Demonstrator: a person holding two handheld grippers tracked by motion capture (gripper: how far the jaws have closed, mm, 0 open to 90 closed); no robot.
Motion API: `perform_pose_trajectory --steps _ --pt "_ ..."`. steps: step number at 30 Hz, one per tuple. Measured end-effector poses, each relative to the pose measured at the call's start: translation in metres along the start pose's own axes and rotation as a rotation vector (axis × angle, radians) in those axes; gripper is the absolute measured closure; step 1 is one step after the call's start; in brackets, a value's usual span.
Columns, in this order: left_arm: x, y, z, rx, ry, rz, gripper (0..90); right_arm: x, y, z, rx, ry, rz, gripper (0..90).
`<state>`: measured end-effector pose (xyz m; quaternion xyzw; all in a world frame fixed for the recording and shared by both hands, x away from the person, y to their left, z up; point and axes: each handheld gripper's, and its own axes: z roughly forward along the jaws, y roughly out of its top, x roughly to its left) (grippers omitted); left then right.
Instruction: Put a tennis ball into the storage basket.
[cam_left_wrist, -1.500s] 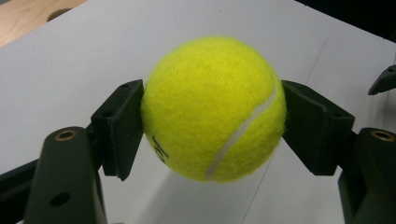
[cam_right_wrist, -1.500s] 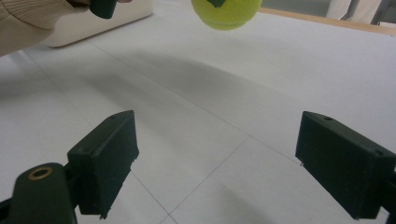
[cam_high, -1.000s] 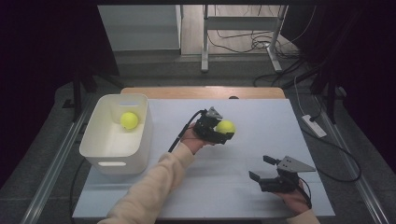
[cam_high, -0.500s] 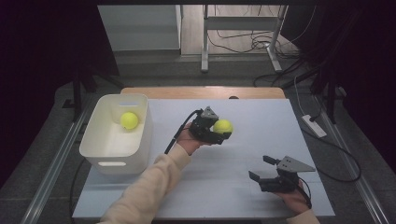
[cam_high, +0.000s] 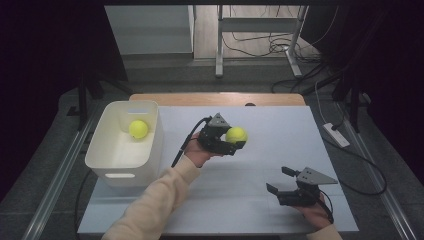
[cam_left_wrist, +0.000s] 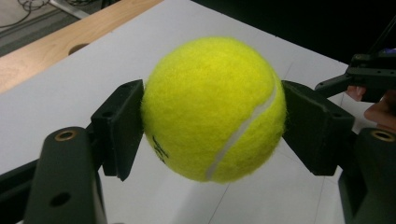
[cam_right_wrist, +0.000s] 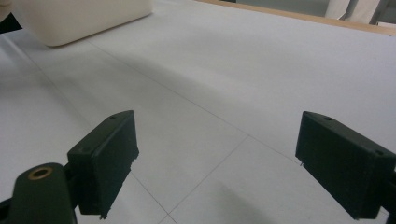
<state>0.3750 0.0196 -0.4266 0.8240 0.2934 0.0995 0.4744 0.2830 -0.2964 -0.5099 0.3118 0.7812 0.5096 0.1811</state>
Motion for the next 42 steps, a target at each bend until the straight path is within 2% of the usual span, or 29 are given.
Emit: perform_pose_trajectory --steps 14,22,30,42 --pt "-0.004 0.000 -0.014 -0.036 0.011 0.011 27.0 0.000 0.000 0.000 0.003 0.000 -0.001 13.1" --pt "-0.001 -0.002 -0.021 -0.047 0.027 -0.011 27.0 0.000 0.000 0.000 0.004 0.001 -0.003 13.1" --pt "0.003 -0.004 -0.029 -0.061 0.037 -0.019 27.0 0.000 0.000 0.000 0.003 0.001 -0.001 13.1" --pt "0.004 -0.005 -0.044 -0.097 0.074 -0.026 27.0 0.001 0.000 0.000 0.003 0.000 0.000 13.0"
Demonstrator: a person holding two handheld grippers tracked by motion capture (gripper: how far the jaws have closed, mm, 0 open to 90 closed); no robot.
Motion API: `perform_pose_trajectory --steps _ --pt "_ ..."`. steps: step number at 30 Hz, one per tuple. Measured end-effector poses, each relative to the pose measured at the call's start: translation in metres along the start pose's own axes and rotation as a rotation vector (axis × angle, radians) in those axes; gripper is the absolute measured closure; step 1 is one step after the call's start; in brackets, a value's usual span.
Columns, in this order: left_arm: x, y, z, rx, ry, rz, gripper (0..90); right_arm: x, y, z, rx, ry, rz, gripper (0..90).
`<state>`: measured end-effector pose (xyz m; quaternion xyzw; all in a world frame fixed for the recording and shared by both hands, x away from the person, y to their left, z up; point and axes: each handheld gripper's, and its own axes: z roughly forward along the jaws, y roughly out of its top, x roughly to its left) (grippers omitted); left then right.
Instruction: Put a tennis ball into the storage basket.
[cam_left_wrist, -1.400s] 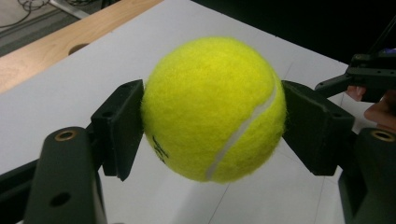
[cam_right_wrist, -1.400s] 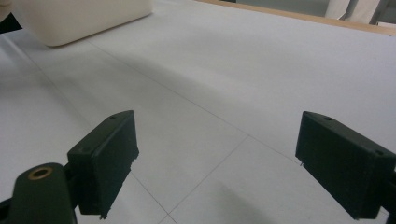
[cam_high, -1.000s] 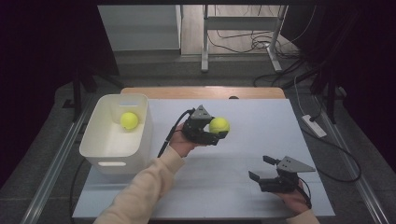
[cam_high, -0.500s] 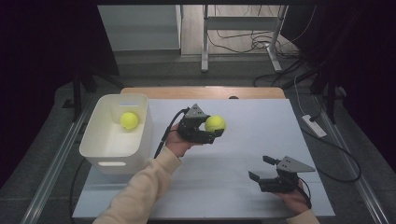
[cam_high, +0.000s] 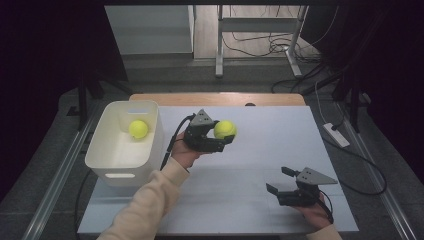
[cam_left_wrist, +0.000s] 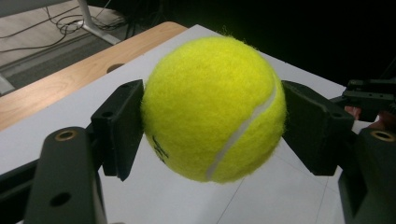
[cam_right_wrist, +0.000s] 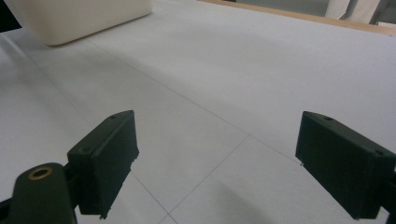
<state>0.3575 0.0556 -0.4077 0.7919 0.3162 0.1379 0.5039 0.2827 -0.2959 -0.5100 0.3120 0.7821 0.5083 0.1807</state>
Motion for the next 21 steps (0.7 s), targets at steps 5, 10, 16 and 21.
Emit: perform_pose_trajectory --steps 5,10,16,21 --pt "0.002 0.000 -0.006 -0.007 0.007 -0.010 27.1 0.000 0.000 0.000 -0.002 0.001 -0.001 13.0" --pt "0.005 0.000 -0.012 -0.008 0.020 -0.013 27.0 0.000 0.000 0.000 -0.003 0.000 0.000 13.1" --pt "0.007 0.000 -0.019 -0.020 0.030 -0.018 27.0 0.000 0.000 0.000 -0.003 -0.002 0.000 13.0" --pt "0.009 0.003 -0.026 -0.022 0.042 -0.011 27.0 0.000 0.000 0.000 -0.002 -0.003 0.001 13.1"
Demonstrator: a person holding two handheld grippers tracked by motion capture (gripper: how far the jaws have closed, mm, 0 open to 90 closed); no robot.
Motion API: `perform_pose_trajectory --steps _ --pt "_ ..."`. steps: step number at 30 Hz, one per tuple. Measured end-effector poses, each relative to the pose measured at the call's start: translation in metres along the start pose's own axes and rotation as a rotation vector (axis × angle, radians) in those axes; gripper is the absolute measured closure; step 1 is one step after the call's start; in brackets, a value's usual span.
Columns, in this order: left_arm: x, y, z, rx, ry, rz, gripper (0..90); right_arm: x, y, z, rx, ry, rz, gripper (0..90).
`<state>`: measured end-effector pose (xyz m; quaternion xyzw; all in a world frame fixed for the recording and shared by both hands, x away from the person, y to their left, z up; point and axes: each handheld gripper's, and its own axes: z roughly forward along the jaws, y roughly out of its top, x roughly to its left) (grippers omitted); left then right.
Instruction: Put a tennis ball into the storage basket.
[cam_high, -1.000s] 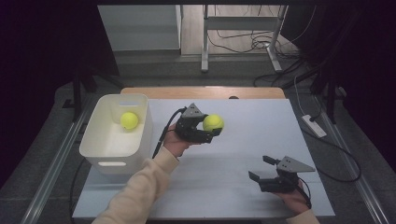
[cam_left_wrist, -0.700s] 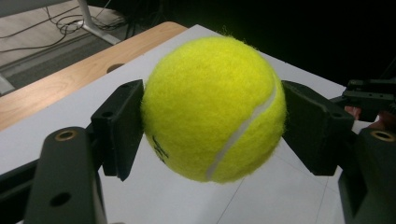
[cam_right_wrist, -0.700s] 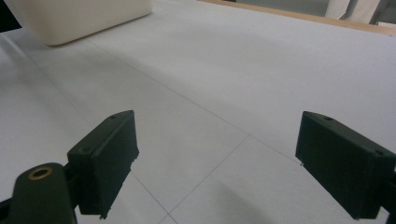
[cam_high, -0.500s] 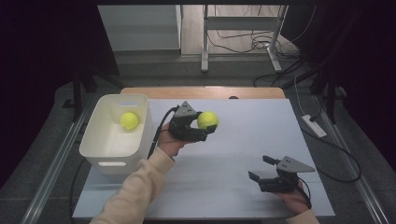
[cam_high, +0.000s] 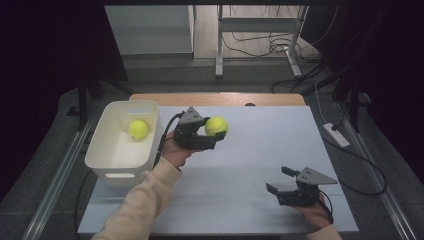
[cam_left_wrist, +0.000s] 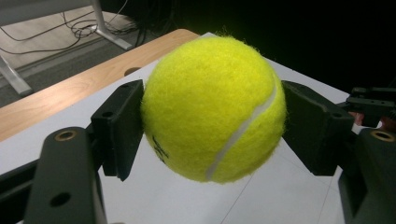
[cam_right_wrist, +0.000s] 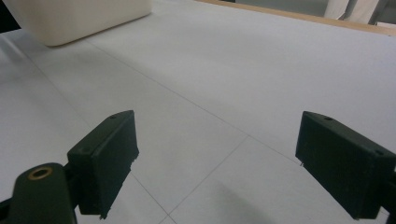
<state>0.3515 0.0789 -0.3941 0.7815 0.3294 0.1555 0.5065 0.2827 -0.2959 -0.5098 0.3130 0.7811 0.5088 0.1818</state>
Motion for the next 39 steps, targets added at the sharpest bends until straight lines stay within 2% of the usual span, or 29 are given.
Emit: perform_pose_trajectory --steps 26,39 --pt "0.009 0.003 -0.032 -0.036 0.048 0.003 27.0 0.000 0.000 0.000 0.000 -0.002 0.001 13.0" --pt "0.018 -0.001 -0.049 -0.052 0.077 -0.016 27.0 0.001 0.000 0.000 0.000 -0.005 -0.001 13.0"
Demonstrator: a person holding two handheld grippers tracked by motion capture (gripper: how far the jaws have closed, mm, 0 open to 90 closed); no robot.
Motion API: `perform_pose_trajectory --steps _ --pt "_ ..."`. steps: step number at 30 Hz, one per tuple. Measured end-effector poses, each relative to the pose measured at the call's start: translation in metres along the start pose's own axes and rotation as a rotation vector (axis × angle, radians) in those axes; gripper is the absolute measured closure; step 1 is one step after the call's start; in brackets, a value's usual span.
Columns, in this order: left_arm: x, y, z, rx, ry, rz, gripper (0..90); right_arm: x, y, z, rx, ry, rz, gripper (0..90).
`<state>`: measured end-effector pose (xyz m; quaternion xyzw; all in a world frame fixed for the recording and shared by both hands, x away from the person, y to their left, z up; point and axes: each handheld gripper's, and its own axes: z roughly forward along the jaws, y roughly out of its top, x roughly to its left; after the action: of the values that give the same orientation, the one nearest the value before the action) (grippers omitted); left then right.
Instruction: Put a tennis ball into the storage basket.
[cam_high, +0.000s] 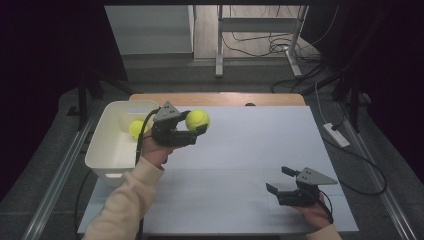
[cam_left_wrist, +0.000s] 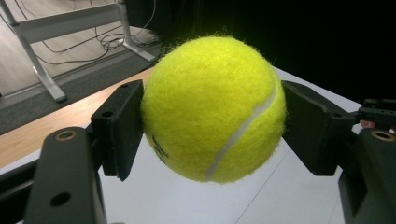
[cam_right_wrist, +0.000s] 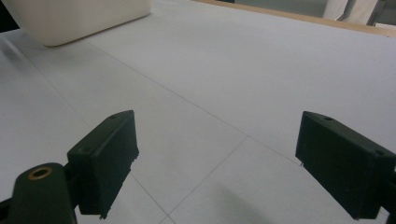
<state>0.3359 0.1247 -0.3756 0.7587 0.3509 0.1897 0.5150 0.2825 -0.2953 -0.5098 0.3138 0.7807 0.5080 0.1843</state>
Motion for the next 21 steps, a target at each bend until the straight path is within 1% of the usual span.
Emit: perform_pose_trajectory --steps 12,18,21 --pt "0.010 -0.006 -0.010 0.000 0.029 -0.016 27.0 0.000 0.000 0.000 0.002 0.000 -0.001 13.0" --pt "0.017 -0.009 -0.017 -0.013 0.045 -0.036 27.0 0.000 0.000 0.000 0.001 -0.001 -0.001 13.0" --pt "0.019 -0.010 -0.020 -0.015 0.052 -0.039 27.0 0.000 0.000 0.000 0.001 -0.001 0.000 13.0"
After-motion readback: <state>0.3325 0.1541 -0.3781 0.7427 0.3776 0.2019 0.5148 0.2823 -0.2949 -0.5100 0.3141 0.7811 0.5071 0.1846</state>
